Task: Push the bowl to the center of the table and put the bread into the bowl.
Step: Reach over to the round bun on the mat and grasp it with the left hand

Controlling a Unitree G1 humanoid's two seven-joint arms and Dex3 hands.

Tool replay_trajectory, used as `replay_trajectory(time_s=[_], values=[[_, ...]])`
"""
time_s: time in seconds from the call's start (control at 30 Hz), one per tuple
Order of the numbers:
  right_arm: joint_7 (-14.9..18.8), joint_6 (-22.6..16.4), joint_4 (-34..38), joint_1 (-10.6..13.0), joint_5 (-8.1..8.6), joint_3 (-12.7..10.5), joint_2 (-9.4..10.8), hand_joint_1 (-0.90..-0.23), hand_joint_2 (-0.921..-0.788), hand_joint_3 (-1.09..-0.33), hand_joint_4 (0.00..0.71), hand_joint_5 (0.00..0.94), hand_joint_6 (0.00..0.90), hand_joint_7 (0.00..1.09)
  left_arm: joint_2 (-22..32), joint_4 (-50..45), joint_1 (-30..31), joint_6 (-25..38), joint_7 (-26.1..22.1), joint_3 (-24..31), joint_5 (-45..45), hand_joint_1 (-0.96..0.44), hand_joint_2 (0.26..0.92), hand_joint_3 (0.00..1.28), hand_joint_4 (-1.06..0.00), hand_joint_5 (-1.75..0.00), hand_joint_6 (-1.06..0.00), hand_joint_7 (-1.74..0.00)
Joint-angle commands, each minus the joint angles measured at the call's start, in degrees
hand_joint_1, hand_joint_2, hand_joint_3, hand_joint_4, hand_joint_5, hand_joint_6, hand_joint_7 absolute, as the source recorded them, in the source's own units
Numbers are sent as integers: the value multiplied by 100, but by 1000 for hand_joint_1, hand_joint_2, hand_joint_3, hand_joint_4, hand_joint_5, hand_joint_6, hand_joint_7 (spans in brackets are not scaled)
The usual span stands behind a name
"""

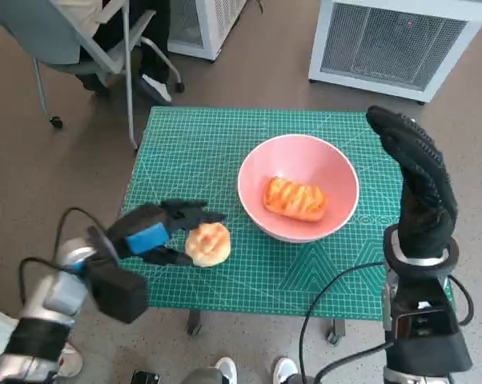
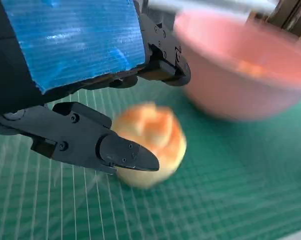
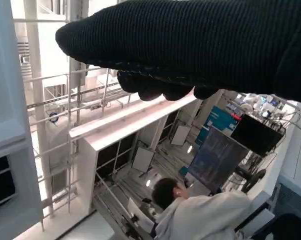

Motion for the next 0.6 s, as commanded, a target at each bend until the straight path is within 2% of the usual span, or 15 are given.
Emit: replay_trajectory(time_s=[0.03, 0.1, 0.2, 0.3, 0.37, 0.4, 0.43, 0.47, 0.53, 0.6], values=[[63, 43, 49, 105, 81, 13, -20, -392, -921, -538, 430, 0, 93, 725, -191, 560, -285, 29, 158, -288, 348, -199, 881, 0, -421, -10, -498, -86], [61, 52, 24, 117, 75, 10, -18, -391, -921, -538, 430, 0, 93, 725, -257, 786, -384, 93, 179, -394, 466, -147, 880, 1, -449, -21, -525, -91], [58, 64, 22, 106, 65, 8, -16, -391, -921, -538, 430, 0, 93, 726, -327, 1108, -545, 209, 185, -537, 600, -33, 891, 4, -572, -48, -608, -105], [50, 76, 6, 105, 48, 3, -16, -391, -921, -538, 430, 1, 93, 726, -346, 1306, -643, 377, 148, -646, 677, 25, 907, 12, -665, -78, -668, -124], [41, 90, -15, 110, 33, -2, -14, -391, -921, -539, 430, 0, 92, 726, -326, 1352, -670, 468, 108, -692, 705, 67, 915, 44, -773, -125, -740, -158], [38, 96, -23, 113, 28, -4, -13, -391, -921, -539, 430, 0, 92, 727, -311, 1355, -675, 497, 89, -708, 706, 54, 916, 59, -753, -339, -697, -373], [36, 103, -32, 118, 26, -7, -14, -392, -921, -540, 430, 0, 92, 727, -281, 1315, -667, 532, 51, -715, 691, 35, 918, 108, -693, -686, -604, -714], [35, 108, -40, 121, 25, -9, -14, -392, -921, -540, 430, 1, 92, 727, -259, 1287, -663, 558, 27, -723, 679, 23, 919, 135, -661, -912, -552, -914], [37, 121, -56, 127, 32, -14, -18, -392, -921, -539, 431, 1, 93, 727, -188, 1136, -635, 610, -37, -707, 631, 13, 920, 152, -640, -1103, -514, -1080], [39, 128, -70, 135, 46, -18, -19, -393, -921, -539, 431, 1, 93, 726, -113, 941, -590, 636, -67, -655, 560, 7, 920, 157, -632, -1214, -499, -1178]])
